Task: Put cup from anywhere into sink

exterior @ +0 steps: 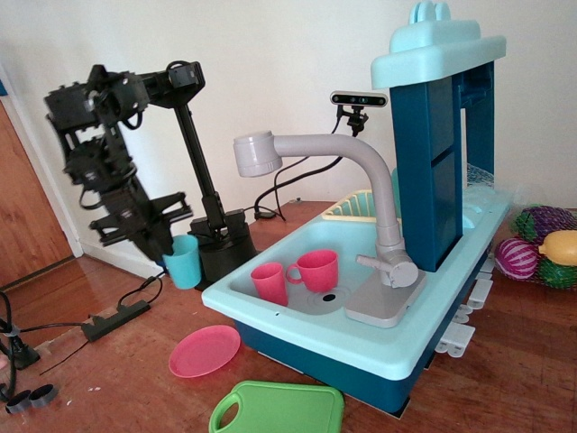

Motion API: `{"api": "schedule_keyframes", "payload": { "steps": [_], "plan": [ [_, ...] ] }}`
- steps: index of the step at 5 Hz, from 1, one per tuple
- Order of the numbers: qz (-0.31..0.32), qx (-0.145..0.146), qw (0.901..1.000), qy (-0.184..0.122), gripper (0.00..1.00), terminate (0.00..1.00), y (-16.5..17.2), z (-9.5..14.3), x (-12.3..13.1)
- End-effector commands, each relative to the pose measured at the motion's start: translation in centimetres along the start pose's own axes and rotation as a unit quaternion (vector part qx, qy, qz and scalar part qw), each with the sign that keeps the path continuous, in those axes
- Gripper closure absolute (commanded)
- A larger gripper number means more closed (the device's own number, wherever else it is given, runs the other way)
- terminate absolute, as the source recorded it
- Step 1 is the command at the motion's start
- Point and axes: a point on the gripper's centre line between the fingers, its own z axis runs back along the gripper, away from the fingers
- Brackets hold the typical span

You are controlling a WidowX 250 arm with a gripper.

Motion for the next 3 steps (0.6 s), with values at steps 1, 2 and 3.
{"api": "schedule_keyframes", "payload": {
  "steps": [1, 2, 3],
  "plan": [
    [0.066, -0.001, 0.9953, -0.07, 1.0, 0.0, 7.3, 1.4, -2.1],
    [0.111, -0.024, 0.9934, -0.015, 1.0, 0.0, 8.3, -0.4, -1.4],
    [0.095, -0.048, 0.9939, 0.028, 1.0, 1.0, 8.0, -3.2, 1.5]
  ]
}}
